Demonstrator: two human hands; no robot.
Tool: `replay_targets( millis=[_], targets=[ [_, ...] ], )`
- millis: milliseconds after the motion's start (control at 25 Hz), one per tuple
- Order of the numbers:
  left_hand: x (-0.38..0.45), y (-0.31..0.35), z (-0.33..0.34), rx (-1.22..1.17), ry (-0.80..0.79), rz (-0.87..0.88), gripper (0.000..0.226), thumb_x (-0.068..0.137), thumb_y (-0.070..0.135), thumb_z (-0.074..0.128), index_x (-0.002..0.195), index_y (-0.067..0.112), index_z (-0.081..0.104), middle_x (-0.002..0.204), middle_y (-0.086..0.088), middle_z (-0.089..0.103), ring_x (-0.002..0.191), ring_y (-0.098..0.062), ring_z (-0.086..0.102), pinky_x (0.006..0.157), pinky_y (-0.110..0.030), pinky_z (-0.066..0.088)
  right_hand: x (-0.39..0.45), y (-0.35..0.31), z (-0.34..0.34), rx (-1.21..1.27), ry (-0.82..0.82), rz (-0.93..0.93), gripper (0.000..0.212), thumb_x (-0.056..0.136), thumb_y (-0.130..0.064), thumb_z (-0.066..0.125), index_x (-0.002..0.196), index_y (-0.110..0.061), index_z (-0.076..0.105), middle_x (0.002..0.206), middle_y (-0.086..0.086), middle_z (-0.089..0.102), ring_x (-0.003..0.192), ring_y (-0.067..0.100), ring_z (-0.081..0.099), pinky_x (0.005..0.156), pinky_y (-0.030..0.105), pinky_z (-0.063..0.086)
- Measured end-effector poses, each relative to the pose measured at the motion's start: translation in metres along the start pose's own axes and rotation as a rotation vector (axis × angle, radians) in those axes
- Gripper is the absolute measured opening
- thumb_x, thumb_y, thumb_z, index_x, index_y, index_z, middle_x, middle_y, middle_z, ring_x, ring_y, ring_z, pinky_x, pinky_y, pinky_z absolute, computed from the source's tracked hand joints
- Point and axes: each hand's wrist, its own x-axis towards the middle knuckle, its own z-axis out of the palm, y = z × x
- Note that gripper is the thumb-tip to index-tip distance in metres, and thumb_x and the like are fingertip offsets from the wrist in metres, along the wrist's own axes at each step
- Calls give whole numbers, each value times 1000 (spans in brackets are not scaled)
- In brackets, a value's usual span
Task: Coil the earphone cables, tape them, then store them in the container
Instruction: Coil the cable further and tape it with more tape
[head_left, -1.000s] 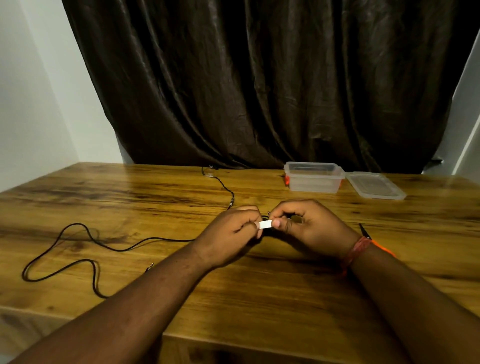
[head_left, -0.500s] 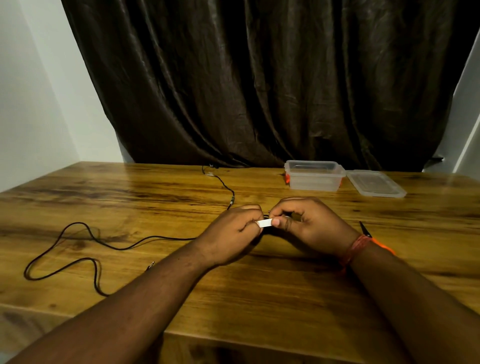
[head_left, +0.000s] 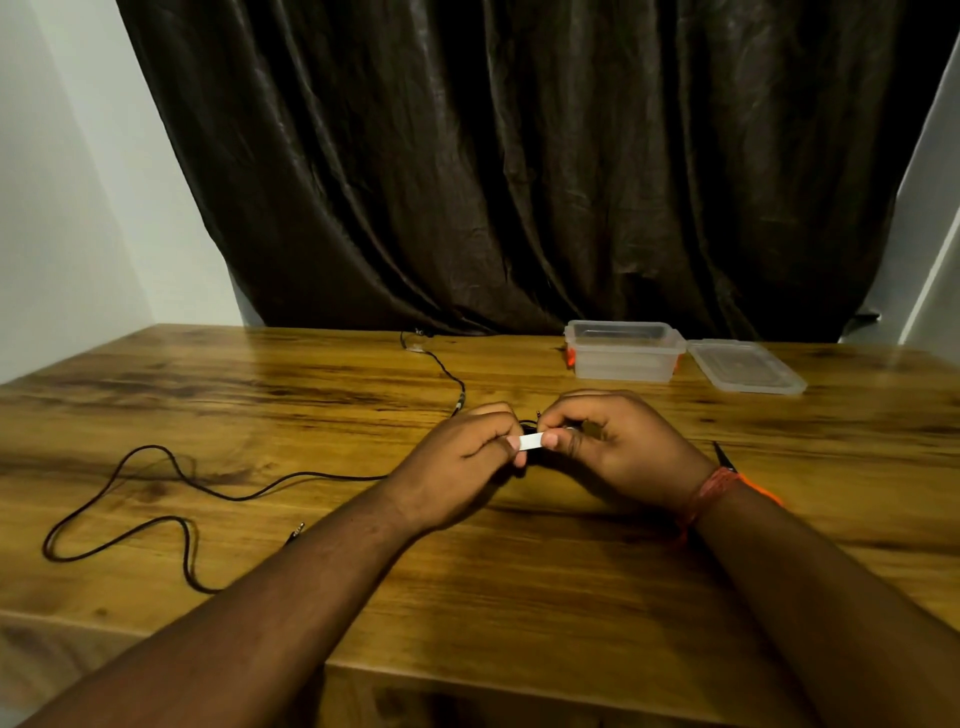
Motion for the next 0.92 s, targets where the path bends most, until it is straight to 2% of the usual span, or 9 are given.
replay_targets(
  millis=[80,160,280,360,480,640,760,920],
  targets=[
    [0,1,-1,-21,2,-10,22,92,20,47,84,18,67,88,5,57,85,-18,56,75,-47,49,0,0,-1,-8,7,0,9,92,-24,67,94,-20,73,88,-10,67,86,6,60,76,29,49],
    [1,1,-1,-46,36,-12,20,93,14,48,93,16,67,92,9,54,88,-13,55,77,-37,48,1,0,0,-27,19,-13,9,91,-25,67,95,-20,74,90,-12,68,87,5,60,76,26,49],
    [4,-1,-2,2,227,-82,19,99,11,50,107,17,66,102,16,49,95,1,52,79,-16,42,0,1,1,-79,68,-35,15,91,-33,65,96,-21,73,91,-13,67,87,1,59,74,18,46],
    [6,-4,-2,33,350,-142,15,99,17,51,105,19,65,102,16,50,95,4,52,80,-17,43,0,0,2,-126,105,-40,22,90,-39,60,96,-23,73,92,-14,66,87,1,58,74,17,44],
    [7,-4,3,57,308,-185,10,98,26,54,97,24,63,101,12,52,91,-1,55,79,-29,52,0,1,6,-170,151,-27,23,90,-42,59,96,-25,72,93,-11,68,87,8,60,75,31,50],
    [7,1,8,136,290,-169,14,94,35,59,98,23,64,99,11,53,86,-1,53,71,-16,44,2,0,12,-260,194,-21,30,90,-49,51,95,-26,70,91,-10,69,86,13,61,76,35,47],
    [6,2,8,181,304,-154,9,95,28,61,100,22,65,99,10,54,89,2,53,70,-6,40,3,-2,17,-343,210,-40,20,92,-43,56,94,-28,69,91,-11,69,87,13,60,77,33,41],
    [6,2,7,196,319,-141,5,94,20,61,96,21,65,96,12,54,91,4,50,69,-3,38,2,-3,18,-383,197,-51,19,92,-41,56,97,-28,69,93,-10,69,89,14,60,78,31,38]
  ],
)
